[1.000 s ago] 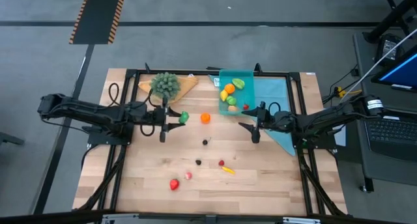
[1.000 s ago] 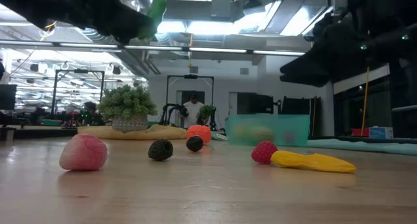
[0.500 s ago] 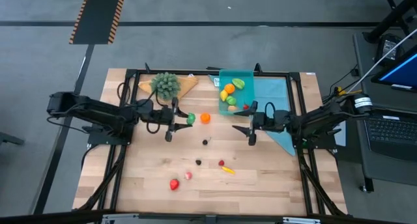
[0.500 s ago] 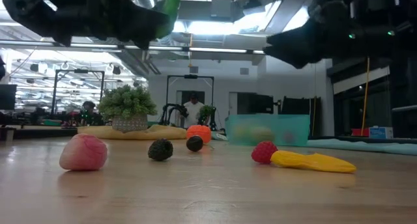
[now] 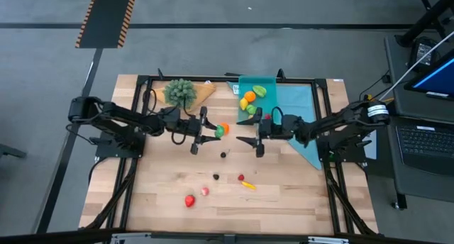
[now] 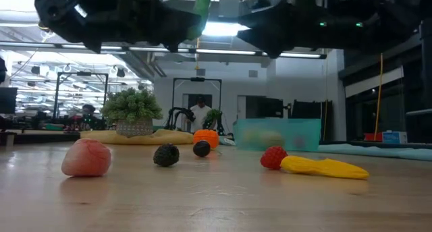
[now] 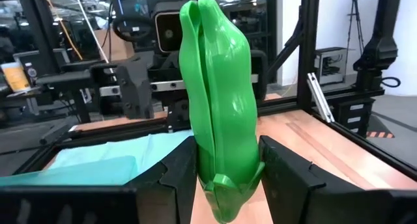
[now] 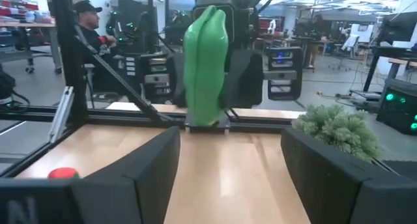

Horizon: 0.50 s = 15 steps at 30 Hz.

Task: Pick and placing Produce into tupperware
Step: Put the green pea into the blue bin

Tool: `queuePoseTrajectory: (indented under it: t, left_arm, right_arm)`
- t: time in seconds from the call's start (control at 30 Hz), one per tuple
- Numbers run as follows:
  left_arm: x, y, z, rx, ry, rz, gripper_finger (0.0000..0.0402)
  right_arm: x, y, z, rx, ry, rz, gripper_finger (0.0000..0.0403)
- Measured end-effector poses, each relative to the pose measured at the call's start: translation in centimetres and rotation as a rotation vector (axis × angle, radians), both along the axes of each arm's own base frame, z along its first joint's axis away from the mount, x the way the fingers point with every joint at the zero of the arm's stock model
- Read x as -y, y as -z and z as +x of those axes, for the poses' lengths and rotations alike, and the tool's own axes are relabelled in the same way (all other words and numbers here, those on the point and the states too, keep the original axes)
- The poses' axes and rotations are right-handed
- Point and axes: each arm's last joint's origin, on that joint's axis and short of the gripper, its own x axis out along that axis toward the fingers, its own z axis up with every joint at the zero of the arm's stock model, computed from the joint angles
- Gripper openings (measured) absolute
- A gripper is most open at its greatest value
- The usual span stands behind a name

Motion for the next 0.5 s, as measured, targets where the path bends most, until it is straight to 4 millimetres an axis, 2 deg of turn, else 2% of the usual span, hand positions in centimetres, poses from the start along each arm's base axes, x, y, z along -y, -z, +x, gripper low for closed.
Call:
queuePoseTrajectory:
  t: [0.3, 0.5]
  left_arm:
    - [-0.1, 0.5, 1.5, -0.028, 0.023, 0.008, 0.0136]
    - [-0.2, 0.8, 1.8, -0.035, 0.021, 0.007, 0.0140]
  right_arm:
    - [0.4, -0.8, 3.3, 0.029, -0.082, -0.013, 0.0268]
    - [0.4, -0.9, 4.8, 0.038, -0.132, -0.016, 0.0268]
